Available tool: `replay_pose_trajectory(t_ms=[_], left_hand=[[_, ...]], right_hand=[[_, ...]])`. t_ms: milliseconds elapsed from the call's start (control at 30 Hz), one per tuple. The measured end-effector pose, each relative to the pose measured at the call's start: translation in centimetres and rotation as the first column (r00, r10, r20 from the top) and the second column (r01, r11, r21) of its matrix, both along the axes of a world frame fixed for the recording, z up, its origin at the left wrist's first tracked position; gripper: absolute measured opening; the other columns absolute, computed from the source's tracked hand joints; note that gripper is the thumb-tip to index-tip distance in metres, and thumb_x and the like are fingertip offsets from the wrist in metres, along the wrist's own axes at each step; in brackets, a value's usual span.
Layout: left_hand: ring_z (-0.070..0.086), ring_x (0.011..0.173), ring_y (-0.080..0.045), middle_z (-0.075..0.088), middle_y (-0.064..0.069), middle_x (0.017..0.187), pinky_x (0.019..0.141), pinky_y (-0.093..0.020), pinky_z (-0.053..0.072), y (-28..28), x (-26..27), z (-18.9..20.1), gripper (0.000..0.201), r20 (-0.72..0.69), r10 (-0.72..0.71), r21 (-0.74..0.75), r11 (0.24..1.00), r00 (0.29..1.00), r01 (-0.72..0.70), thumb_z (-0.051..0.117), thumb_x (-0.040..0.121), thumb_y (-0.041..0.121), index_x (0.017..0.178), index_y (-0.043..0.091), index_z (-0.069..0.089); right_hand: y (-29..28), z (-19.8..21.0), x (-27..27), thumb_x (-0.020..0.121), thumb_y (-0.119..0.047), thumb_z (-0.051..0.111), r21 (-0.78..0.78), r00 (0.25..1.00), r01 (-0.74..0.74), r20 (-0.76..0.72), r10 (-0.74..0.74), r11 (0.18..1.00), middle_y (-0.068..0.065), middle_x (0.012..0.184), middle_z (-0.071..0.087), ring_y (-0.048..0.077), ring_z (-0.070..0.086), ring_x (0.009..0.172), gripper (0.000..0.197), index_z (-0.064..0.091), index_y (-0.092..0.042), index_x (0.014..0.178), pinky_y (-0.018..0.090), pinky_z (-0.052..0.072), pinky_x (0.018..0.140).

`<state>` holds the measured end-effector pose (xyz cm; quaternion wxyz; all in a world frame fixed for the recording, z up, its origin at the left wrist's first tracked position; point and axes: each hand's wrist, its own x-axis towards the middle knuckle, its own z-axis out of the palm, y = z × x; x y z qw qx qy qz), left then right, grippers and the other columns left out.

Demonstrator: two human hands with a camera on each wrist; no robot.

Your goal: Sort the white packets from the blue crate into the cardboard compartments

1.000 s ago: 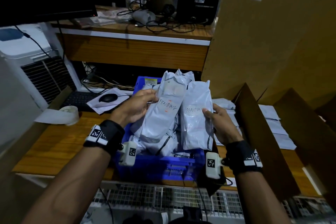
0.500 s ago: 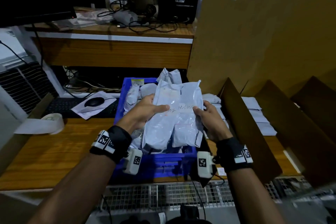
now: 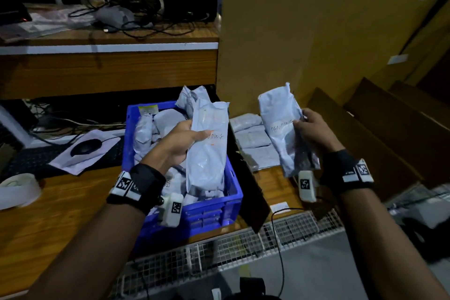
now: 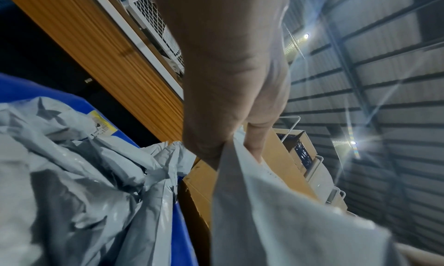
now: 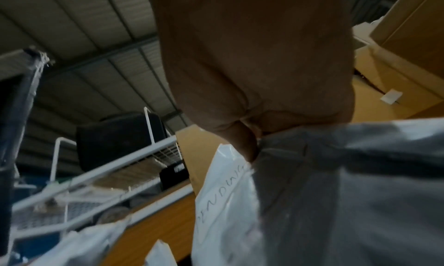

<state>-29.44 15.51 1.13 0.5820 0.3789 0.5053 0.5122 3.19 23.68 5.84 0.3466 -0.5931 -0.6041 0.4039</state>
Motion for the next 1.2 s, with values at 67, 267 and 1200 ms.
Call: replay_pose_trajectory(t_ms=[67, 267, 1200], left_hand=[[0.076, 0.107, -0.032, 0.076, -0.016, 0.122, 0.086, -0.039, 0.064, 0.7, 0.7, -0.2, 0.029, -0.015, -0.006, -0.026, 1.0, 1.0, 0.006, 0.066, 0.1, -0.001, 0.129, 0.001, 0.068], [0.078, 0.101, -0.027, 0.078, -0.012, 0.118, 0.079, -0.034, 0.064, 2.9, 2.8, -0.6, 0.026, -0.085, 0.053, -0.076, 0.995, 0.995, -0.06, 0.065, 0.102, 0.002, 0.127, 0.004, 0.069], [0.079, 0.091, -0.015, 0.08, -0.004, 0.11, 0.07, -0.023, 0.06, 5.1, 6.0, -3.5, 0.037, -0.208, 0.314, -0.201, 0.913, 0.926, -0.355, 0.071, 0.098, 0.004, 0.135, 0.007, 0.065]], right_hand=[[2.4, -1.6, 0.6, 0.083, -0.018, 0.056, -0.039, 0.996, -0.009, 0.089, 0.012, 0.999, 0.013, 0.11, 0.073, 0.038, 0.07, 0.106, 0.031, 0.067, -0.018, 0.112, 0.058, 0.058, 0.096], [11.7, -8.9, -0.3, 0.095, -0.01, 0.059, -0.153, 0.86, -0.236, 0.427, 0.28, 0.96, 0.022, 0.118, 0.07, 0.041, 0.065, 0.114, 0.019, 0.066, -0.006, 0.112, 0.049, 0.052, 0.097], [10.2, -29.4, -5.0, 0.111, -0.058, 0.016, -0.178, 0.451, -0.58, 0.742, 0.495, 0.795, 0.002, 0.176, -0.015, 0.045, -0.016, 0.159, 0.057, -0.001, -0.051, 0.164, 0.077, -0.011, 0.118]])
